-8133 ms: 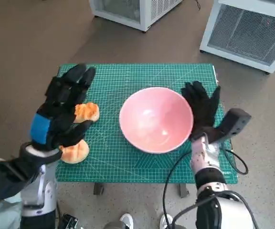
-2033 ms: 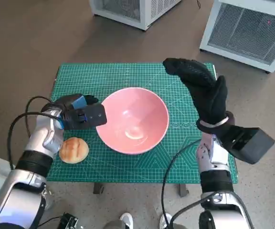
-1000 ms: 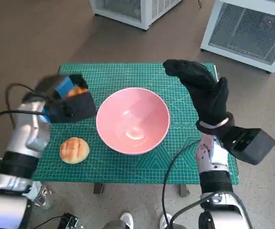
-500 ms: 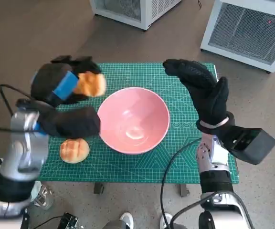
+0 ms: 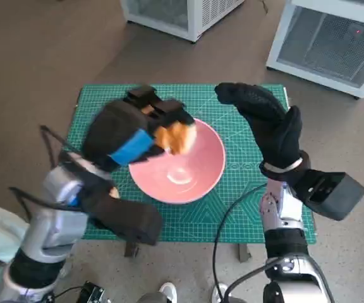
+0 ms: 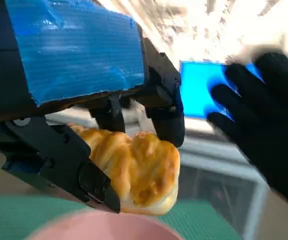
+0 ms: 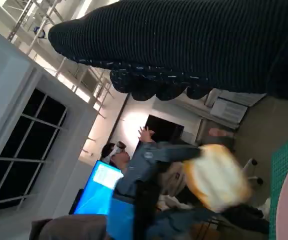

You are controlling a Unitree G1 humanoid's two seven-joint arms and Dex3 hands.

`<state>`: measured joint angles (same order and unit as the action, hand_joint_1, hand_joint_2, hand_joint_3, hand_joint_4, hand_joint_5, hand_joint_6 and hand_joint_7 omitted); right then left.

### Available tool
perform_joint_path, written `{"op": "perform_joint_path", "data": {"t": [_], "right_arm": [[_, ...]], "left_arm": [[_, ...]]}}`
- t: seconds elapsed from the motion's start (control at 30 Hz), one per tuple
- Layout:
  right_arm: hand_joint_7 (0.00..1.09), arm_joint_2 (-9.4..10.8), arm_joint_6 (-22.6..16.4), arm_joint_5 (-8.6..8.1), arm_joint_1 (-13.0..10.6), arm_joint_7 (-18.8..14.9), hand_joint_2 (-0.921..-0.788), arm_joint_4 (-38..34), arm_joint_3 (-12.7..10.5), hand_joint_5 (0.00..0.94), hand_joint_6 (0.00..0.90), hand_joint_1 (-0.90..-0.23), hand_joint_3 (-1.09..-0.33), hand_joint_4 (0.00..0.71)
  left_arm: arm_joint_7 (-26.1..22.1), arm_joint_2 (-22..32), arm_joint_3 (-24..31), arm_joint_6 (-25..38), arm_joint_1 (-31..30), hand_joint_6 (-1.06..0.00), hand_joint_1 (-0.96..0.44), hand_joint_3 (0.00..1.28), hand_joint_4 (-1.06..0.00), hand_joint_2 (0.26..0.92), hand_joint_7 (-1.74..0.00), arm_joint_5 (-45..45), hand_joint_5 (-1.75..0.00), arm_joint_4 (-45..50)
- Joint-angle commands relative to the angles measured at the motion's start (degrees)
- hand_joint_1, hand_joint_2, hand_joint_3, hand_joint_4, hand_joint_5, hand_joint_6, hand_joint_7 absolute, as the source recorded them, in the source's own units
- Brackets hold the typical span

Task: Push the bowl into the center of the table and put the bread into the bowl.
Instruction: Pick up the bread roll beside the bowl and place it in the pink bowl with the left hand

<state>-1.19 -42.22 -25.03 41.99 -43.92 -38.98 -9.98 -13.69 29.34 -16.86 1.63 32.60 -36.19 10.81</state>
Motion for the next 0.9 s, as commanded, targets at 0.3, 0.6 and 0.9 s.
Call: {"op": "perform_joint_path", "data": {"t": [0.3,0.6,0.9], "right_arm": [[0.62,-0.2,1.4,-0.14,-2.2,0.2,-0.921,0.9,-0.4,0.004,-0.001,-0.703,-0.743,0.186],[0.62,-0.1,1.8,0.01,-2.8,0.9,-0.921,2.0,-0.3,0.004,-0.001,-0.704,-0.743,0.187],[0.62,0.1,2.1,0.25,-3.2,1.5,-0.921,2.6,-0.1,0.004,-0.001,-0.711,-0.740,0.188]], "left_arm": [[-2.2,-3.3,-4.0,-1.4,1.9,-0.67,0.00,0.01,-0.81,0.913,-1.11,-3.1,-1.05,-8.8],[-4.9,-4.6,-3.0,0.2,0.7,-0.38,0.02,0.16,-0.49,0.873,-1.04,-0.2,-0.94,-11.1],[-15.2,-4.4,-2.3,10.0,0.0,-0.26,-0.06,0.05,-0.12,0.774,-0.12,1.3,-0.05,-5.2]]}}
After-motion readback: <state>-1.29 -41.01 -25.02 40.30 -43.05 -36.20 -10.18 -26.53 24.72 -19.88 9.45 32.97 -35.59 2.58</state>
